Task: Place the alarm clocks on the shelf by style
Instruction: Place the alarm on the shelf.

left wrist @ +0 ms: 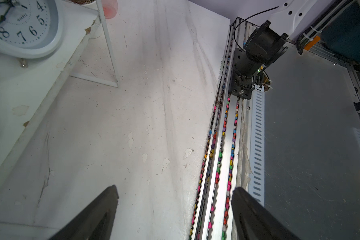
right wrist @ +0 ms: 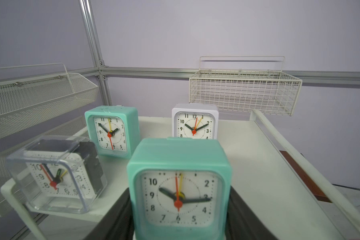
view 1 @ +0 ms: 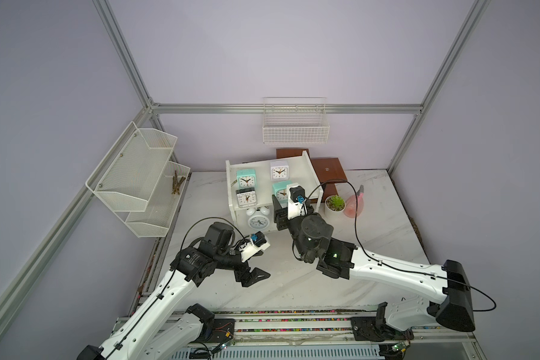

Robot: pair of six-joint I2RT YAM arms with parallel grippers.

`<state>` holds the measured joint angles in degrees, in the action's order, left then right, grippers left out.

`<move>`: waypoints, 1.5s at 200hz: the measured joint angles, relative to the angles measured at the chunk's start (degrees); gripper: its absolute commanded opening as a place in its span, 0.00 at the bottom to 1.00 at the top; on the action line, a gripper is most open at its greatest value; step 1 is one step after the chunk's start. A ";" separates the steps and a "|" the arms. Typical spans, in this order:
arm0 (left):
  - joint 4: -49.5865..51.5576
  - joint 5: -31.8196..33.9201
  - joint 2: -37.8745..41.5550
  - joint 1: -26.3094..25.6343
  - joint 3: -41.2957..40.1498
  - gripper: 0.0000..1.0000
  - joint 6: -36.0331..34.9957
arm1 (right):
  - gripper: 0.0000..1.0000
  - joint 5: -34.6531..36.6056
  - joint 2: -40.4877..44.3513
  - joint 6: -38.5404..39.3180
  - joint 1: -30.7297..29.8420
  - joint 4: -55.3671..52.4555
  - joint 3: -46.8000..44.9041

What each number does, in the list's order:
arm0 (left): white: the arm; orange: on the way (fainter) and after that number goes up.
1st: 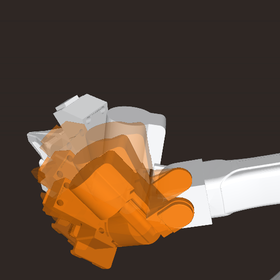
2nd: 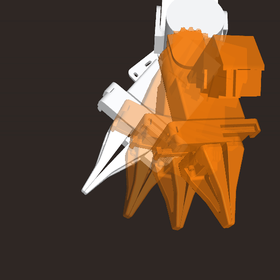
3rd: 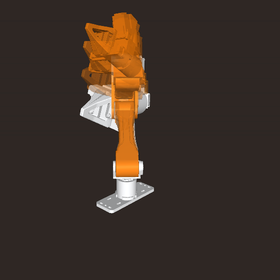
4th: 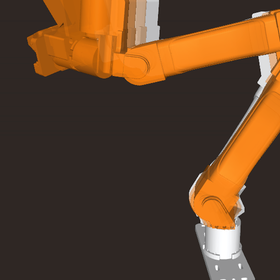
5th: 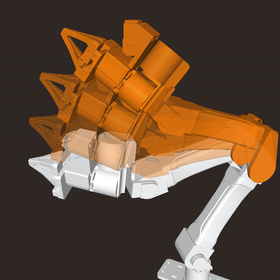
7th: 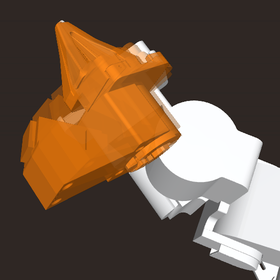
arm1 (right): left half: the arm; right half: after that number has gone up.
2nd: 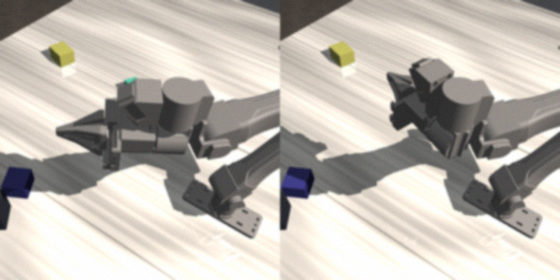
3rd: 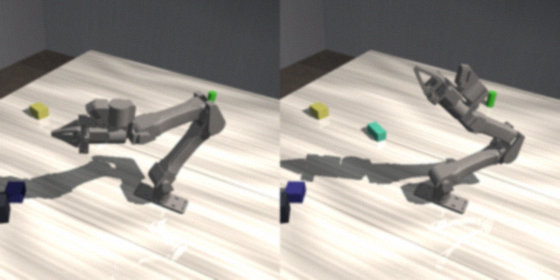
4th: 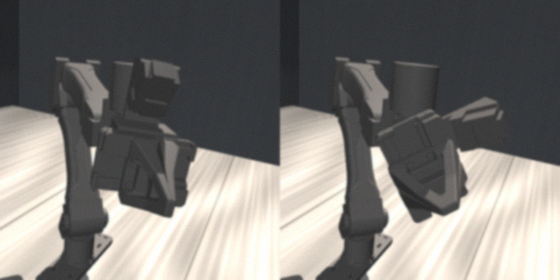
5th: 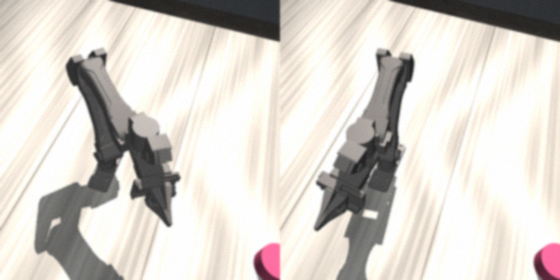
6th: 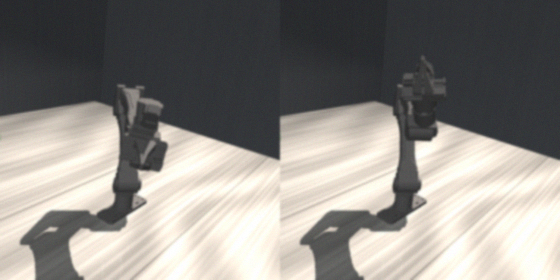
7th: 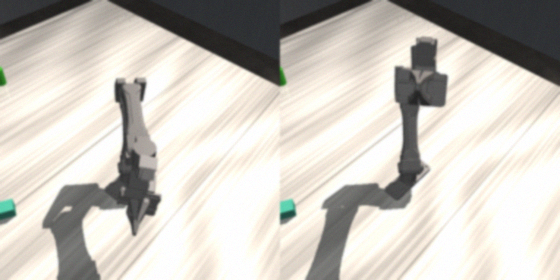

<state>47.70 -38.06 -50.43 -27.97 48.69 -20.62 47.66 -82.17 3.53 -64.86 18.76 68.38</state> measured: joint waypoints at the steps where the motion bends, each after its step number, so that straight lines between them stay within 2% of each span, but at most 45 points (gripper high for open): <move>1: 0.00 0.00 -0.02 0.00 -0.04 0.88 -0.02 | 0.43 0.07 -0.07 0.00 0.00 0.09 0.00; 66: -0.07 0.26 0.00 0.00 -0.72 0.89 -0.04 | 0.46 4.33 -4.96 1.95 0.00 5.64 1.07; 168: -0.09 0.68 0.20 0.00 -0.83 0.89 -0.20 | 0.50 7.89 -9.35 4.28 0.20 7.93 4.74; 209: -0.07 0.87 0.66 0.00 -1.49 0.89 -0.22 | 0.64 8.11 -9.66 4.20 0.22 6.86 5.46; 210: -0.07 0.90 0.66 0.00 -1.51 0.89 -0.22 | 0.69 8.11 -9.68 4.20 0.22 6.86 5.46; 213: -0.09 0.90 0.68 0.00 -1.57 0.89 -0.24 | 0.71 8.09 -9.68 4.22 0.22 6.78 5.53; 228: -0.07 1.05 0.76 0.00 -1.68 0.89 -0.22 | 0.77 8.02 -9.75 3.87 0.22 6.08 5.86; 300: -0.11 2.69 1.49 -0.20 -1.68 0.90 -0.42 | 0.91 6.58 -8.81 1.38 0.22 0.31 7.08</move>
<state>47.59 -35.38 -48.95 -28.16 47.00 -21.04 54.24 -90.98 4.91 -64.64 19.07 75.46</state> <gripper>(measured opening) 0.894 0.883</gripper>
